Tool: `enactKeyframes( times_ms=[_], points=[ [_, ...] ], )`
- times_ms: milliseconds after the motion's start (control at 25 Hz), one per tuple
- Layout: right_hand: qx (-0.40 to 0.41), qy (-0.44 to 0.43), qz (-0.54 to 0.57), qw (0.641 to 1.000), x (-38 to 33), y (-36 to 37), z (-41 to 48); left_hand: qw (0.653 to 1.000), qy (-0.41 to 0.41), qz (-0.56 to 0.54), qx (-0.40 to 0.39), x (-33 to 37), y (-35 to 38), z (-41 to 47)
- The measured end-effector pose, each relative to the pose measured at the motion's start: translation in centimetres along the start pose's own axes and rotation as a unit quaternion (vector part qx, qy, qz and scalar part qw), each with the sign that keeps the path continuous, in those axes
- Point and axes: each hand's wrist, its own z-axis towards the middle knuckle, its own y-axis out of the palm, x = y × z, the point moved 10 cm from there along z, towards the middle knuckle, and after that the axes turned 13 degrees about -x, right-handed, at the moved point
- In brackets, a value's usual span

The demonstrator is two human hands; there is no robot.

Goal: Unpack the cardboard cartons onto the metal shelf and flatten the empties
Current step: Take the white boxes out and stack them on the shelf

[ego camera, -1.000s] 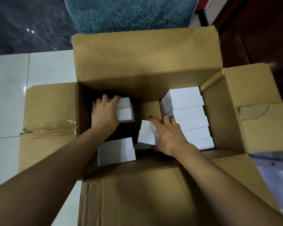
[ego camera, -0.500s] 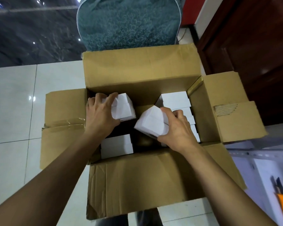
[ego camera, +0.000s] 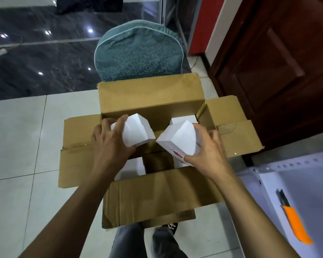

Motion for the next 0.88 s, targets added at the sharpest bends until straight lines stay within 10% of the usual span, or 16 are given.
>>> enactKeyframes(
  times_ms=[880],
  points=[
    [0.2,0.048,0.092,0.974,-1.1,-10.8,-14.1,0.994,0.03,-0.103,0.015,7.4,-8.4,-5.9]
  ],
)
